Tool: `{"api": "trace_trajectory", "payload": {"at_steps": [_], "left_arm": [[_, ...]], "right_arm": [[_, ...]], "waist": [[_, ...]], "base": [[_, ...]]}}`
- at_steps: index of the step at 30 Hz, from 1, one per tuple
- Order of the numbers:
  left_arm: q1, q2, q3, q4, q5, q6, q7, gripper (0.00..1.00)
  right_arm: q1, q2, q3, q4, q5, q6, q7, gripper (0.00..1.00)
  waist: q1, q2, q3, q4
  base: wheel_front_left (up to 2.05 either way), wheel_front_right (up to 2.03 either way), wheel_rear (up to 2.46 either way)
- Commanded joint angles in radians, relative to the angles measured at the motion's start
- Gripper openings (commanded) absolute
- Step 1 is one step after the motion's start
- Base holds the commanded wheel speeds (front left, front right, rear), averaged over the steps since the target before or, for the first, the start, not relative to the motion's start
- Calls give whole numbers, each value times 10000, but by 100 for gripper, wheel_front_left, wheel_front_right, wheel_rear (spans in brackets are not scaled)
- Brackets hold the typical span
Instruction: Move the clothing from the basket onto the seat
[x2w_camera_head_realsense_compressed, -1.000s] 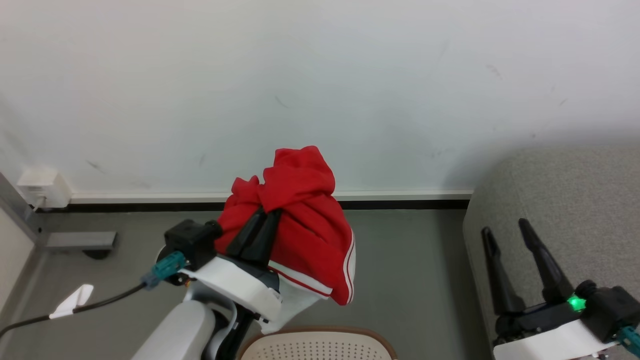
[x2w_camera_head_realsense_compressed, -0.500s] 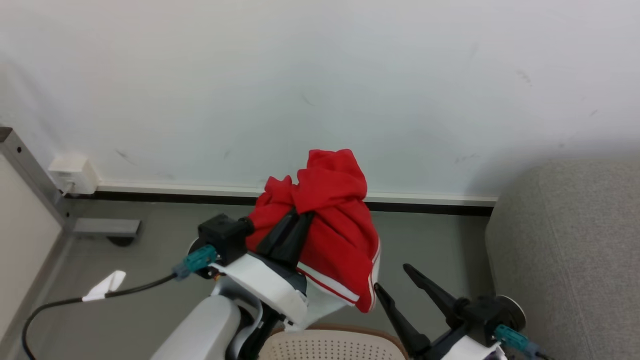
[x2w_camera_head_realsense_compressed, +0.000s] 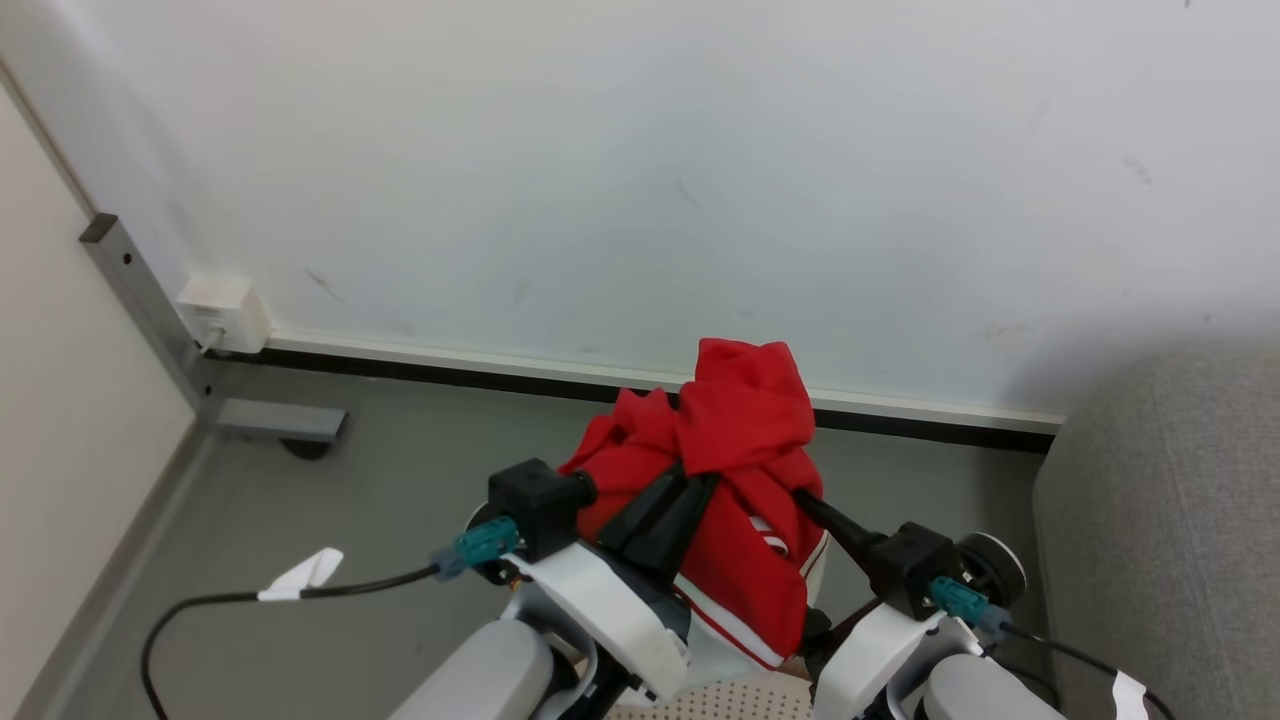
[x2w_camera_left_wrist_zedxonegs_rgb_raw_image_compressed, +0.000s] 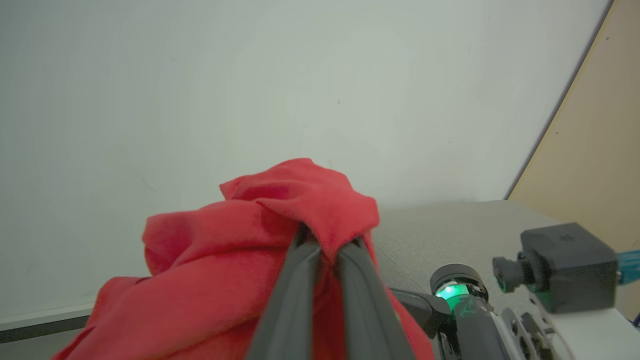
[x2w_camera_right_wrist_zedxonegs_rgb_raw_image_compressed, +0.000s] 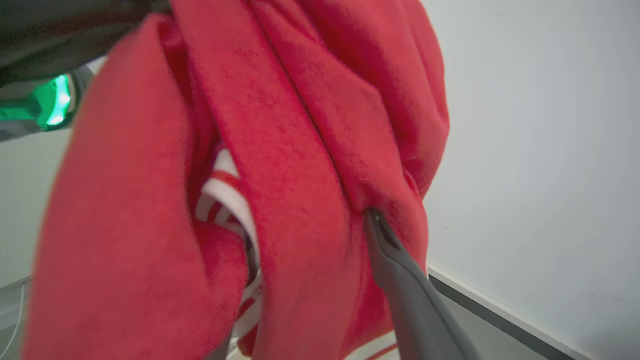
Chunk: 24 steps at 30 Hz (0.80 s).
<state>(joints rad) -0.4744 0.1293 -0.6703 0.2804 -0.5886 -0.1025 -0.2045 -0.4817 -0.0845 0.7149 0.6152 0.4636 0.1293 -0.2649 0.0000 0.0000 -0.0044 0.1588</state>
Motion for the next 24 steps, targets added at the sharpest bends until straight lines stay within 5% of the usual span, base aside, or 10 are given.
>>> {"api": "trace_trajectory", "payload": {"at_steps": [1,6,7,8,9,21,22,23,24], "left_arm": [[-62,-73,-147,144,-132,-74,39,0],[68,-134,-341,421,-225,-117,18,0],[78,-155,-367,480,-248,-123,-5,0],[75,-171,-390,528,-283,-130,-32,0],[69,-176,-406,570,-296,-130,-55,0],[141,-45,-222,1035,-490,-66,-251,0],[168,-29,-221,1098,-518,-54,-215,40],[186,2,-271,1150,-490,-70,-122,100],[180,12,-245,1148,-503,-59,-155,100]], "right_arm": [[-319,66,97,253,-221,29,7,100],[-564,129,137,422,-194,29,9,100],[-593,145,157,452,-159,29,9,61],[-624,166,195,468,-103,29,9,5],[-648,184,238,476,-58,27,9,0],[-205,8,56,-42,339,29,9,0],[-161,-41,9,-132,374,27,9,0],[-105,-79,-66,-233,453,27,7,0],[-48,-107,-145,-303,498,27,9,0]], "waist": [[0,0,-7,146],[0,0,-5,290],[0,0,-3,323],[0,0,-1,355],[0,0,-5,382],[0,0,-23,262],[0,0,-26,231],[0,0,-30,194],[0,0,-34,155]], "base": [[0,0,0],[0,0,0],[0,0,0],[0,0,0],[0,0,0],[0,0,0],[0,0,0],[0,0,0],[0,0,0]]}}
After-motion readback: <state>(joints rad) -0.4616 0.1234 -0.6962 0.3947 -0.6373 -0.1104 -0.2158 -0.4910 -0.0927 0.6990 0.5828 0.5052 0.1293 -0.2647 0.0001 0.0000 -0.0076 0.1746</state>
